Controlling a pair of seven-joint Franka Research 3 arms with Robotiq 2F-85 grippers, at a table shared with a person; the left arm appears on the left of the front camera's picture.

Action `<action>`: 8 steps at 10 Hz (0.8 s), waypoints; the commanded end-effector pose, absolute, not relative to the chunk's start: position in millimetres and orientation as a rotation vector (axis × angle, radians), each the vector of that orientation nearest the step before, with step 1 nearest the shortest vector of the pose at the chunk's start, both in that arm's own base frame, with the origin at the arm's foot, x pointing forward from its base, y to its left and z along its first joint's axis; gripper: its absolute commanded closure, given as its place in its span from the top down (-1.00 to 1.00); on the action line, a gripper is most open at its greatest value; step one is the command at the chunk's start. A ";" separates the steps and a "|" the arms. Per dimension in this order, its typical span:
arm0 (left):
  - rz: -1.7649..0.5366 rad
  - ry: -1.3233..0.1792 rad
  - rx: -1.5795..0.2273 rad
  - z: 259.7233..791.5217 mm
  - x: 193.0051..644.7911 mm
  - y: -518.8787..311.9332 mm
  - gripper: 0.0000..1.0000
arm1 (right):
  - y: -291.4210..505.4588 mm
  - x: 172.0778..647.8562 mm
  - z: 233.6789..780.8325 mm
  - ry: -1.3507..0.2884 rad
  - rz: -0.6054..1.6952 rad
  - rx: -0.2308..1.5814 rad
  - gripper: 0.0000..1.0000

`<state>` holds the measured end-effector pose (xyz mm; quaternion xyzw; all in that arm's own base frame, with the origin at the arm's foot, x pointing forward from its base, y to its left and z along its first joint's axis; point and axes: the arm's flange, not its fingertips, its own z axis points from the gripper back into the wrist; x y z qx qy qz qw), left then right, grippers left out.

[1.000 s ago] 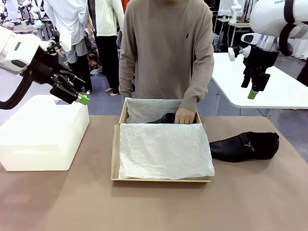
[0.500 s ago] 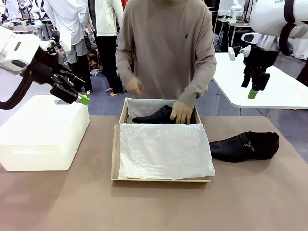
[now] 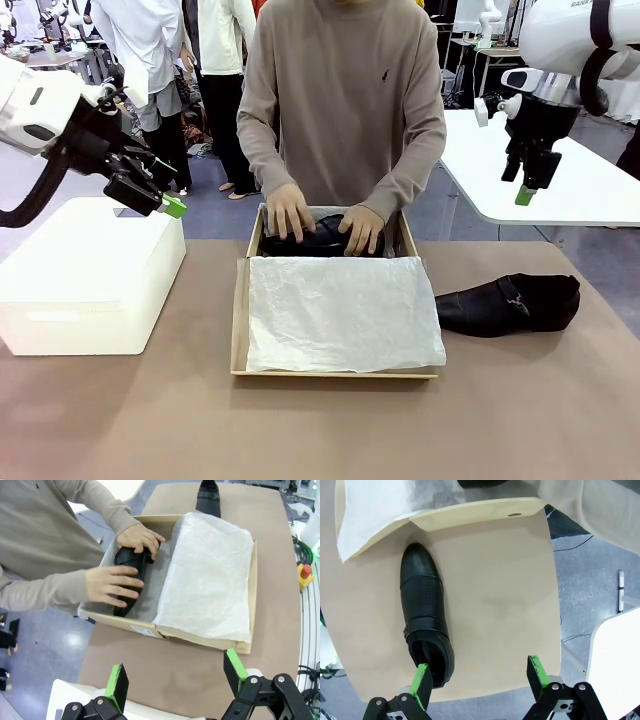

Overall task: Pack the shoes into the box.
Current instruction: Place the other shoe of the Shoes into the Shoes Box.

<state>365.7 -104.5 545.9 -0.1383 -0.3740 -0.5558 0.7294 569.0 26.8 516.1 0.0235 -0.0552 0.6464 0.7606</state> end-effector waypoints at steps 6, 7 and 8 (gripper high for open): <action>-1.240 -0.835 -0.321 545.2 367.9 -102.9 1.00 | -16.2 504.8 496.0 -0.136 1.356 0.073 1.00; -1.240 -0.835 -0.321 545.2 367.9 -102.9 1.00 | -21.7 497.2 490.6 -0.143 1.344 0.074 1.00; -1.240 -0.835 -0.321 545.2 367.9 -102.9 1.00 | -25.6 489.9 483.1 -0.165 1.367 0.063 1.00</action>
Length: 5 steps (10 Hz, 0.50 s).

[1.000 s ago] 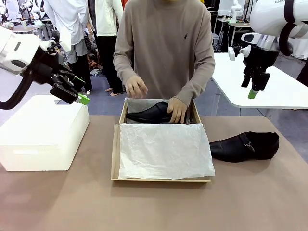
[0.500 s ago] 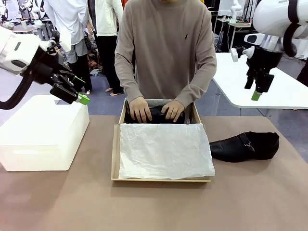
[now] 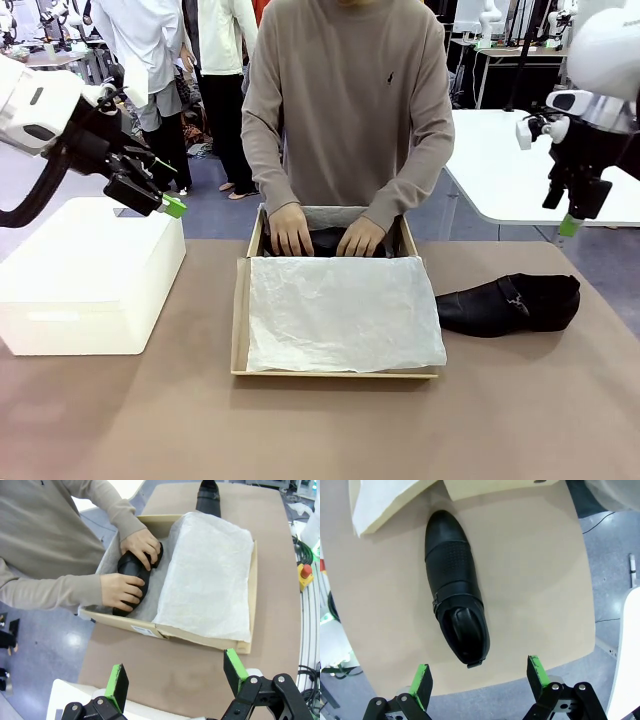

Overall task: Pack the shoes into the box.
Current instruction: Place the other shoe of the Shoes into the Shoes Box.

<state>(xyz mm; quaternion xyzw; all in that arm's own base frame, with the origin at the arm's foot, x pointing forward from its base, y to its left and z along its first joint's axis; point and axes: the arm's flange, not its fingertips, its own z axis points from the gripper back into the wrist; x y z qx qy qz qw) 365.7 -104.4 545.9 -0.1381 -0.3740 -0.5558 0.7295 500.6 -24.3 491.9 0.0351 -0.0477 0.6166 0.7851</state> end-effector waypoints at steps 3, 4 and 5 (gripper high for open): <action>-1.240 -0.835 -0.321 545.2 367.9 -102.9 1.00 | -31.5 484.4 461.7 -0.171 1.432 0.095 1.00; -1.240 -0.835 -0.321 545.2 367.9 -102.9 1.00 | -30.8 485.5 456.8 -0.153 1.435 0.097 1.00; -1.240 -0.835 -0.321 545.2 367.9 -102.9 1.00 | -27.1 487.8 454.1 -0.133 1.436 0.097 1.00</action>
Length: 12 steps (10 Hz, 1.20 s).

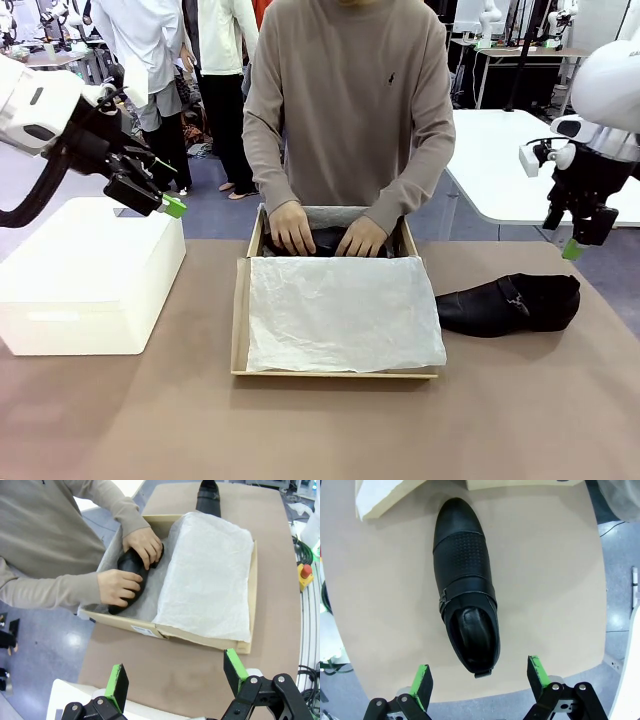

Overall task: Pack the shoes into the box.
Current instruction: Place the other shoe of the Shoes into the Shoes Box.

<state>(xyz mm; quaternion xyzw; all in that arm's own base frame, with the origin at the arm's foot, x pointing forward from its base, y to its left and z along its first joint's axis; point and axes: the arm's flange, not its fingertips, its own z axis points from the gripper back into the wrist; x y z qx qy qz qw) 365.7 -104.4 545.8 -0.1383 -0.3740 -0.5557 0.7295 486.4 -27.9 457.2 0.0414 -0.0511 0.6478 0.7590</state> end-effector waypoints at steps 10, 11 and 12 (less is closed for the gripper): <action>-1.240 -0.835 -0.321 545.2 367.9 -102.9 1.00 | -43.2 495.6 430.9 -0.123 1.387 0.097 1.00; -1.240 -0.835 -0.321 545.2 367.9 -102.9 1.00 | -46.4 496.8 421.7 -0.114 1.383 0.103 1.00; -1.240 -0.835 -0.321 545.2 367.9 -102.9 1.00 | -49.7 499.4 414.1 -0.120 1.382 0.099 1.00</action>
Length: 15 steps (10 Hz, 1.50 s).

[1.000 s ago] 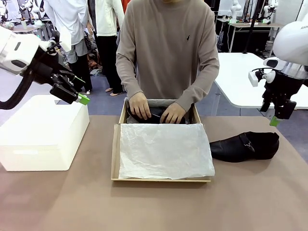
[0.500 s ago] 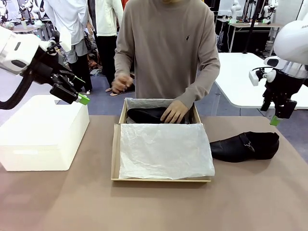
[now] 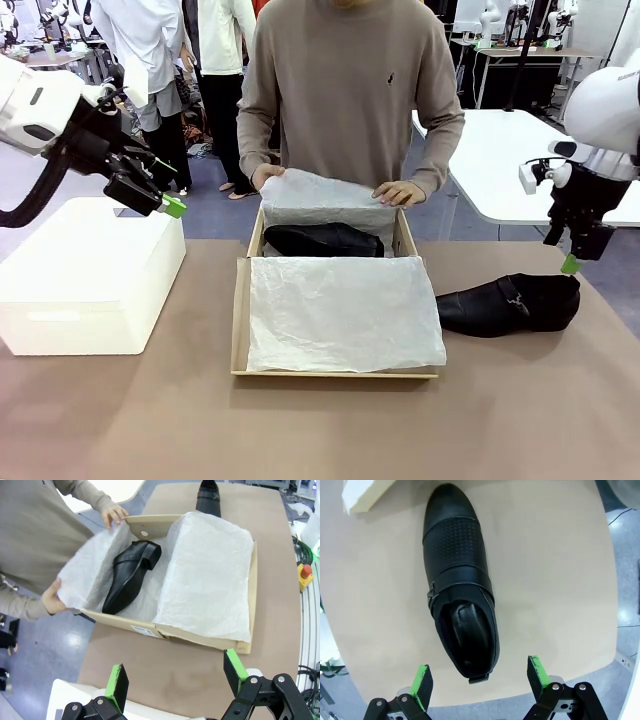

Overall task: Pack the shoes into the box.
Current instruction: Place the other shoe of the Shoes into the Shoes Box.

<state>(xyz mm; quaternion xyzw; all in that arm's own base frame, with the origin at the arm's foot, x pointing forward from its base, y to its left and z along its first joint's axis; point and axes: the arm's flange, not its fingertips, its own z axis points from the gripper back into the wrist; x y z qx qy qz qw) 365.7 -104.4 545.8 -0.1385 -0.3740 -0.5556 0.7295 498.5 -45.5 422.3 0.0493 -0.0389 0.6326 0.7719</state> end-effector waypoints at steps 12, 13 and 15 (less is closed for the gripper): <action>-1.240 -0.835 -0.321 545.2 367.9 -102.9 1.00 | -57.1 527.7 359.4 -0.145 1.385 0.148 1.00; -1.240 -0.835 -0.321 545.2 367.9 -102.9 1.00 | -56.5 528.8 354.8 -0.140 1.384 0.149 1.00; -1.240 -0.835 -0.321 545.2 367.9 -102.9 1.00 | -55.0 532.1 347.8 -0.149 1.397 0.156 1.00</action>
